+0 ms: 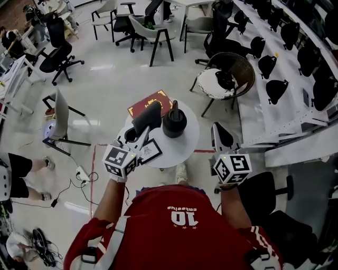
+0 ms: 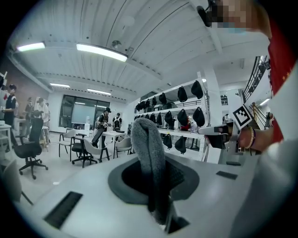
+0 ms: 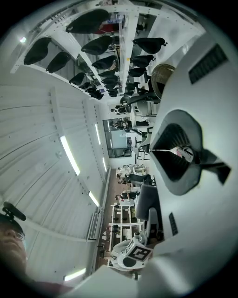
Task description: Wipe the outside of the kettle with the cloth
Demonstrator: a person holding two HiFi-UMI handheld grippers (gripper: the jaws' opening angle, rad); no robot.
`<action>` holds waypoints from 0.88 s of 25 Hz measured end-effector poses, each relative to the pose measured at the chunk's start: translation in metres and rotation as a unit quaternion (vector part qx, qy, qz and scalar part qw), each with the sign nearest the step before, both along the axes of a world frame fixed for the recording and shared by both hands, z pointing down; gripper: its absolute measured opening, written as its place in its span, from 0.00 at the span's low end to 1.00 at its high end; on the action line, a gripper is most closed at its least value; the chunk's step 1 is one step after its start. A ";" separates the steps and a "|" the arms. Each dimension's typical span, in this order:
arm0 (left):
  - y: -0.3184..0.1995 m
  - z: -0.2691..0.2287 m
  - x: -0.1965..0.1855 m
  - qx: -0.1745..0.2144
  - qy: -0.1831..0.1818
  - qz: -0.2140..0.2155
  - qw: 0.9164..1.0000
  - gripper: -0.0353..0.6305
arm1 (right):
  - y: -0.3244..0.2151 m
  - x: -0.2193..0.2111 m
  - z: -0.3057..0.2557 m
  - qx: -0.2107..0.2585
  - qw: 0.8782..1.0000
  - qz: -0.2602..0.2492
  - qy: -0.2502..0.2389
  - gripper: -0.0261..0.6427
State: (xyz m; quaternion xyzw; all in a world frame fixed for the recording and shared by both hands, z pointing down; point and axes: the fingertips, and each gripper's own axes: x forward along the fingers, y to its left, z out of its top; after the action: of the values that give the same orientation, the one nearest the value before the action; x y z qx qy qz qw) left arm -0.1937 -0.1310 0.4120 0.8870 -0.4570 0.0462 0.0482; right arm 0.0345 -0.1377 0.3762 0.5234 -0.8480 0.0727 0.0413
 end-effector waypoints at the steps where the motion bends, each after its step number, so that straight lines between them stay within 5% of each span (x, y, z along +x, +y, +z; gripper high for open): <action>1: -0.006 0.002 0.003 -0.001 -0.004 0.000 1.000 0.12 | -0.007 -0.001 -0.001 0.003 1.000 -0.006 0.000 0.06; 14: -0.098 0.045 0.040 -0.038 -0.038 0.004 0.999 0.12 | -0.055 0.001 0.030 -0.029 0.999 -0.040 -0.006 0.06; 22: -0.153 0.085 0.064 -0.052 -0.136 0.020 0.989 0.12 | -0.069 0.020 0.037 -0.039 0.999 -0.031 -0.018 0.06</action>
State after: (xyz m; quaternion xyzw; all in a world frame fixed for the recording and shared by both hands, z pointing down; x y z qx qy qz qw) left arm -0.1295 -0.2836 0.4974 0.8776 -0.4387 0.1908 0.0304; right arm 0.0542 -0.2068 0.4128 0.4932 -0.8611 0.1133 0.0488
